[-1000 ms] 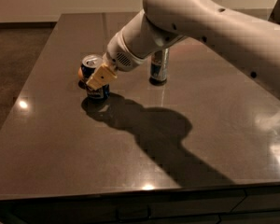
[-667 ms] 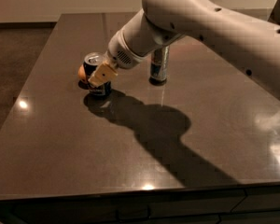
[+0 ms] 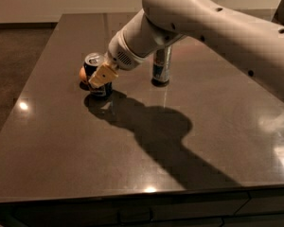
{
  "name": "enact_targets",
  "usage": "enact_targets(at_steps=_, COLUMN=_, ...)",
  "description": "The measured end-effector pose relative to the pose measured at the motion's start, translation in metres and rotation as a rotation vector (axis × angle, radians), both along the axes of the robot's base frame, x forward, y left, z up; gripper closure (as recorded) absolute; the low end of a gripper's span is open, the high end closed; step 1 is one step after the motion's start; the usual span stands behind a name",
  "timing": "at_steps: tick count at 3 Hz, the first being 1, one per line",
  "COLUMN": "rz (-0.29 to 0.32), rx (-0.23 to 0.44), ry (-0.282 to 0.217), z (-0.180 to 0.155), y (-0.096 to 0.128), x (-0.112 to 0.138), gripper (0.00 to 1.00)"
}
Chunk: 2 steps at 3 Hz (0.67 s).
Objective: Move pepsi can near orange
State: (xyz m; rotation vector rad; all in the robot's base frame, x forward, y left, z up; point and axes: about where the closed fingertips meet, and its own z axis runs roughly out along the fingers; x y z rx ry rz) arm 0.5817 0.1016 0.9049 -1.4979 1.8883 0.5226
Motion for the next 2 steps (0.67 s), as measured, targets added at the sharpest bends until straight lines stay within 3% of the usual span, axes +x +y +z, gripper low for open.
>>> enact_targets(at_steps=1, rz=0.004, rx=-0.001, ry=-0.001, z=0.0004, y=0.0019, x=-0.0013, gripper=0.0)
enact_targets(at_steps=2, rz=0.004, rx=-0.001, ry=-0.001, z=0.0004, y=0.002, x=-0.0014, gripper=0.0)
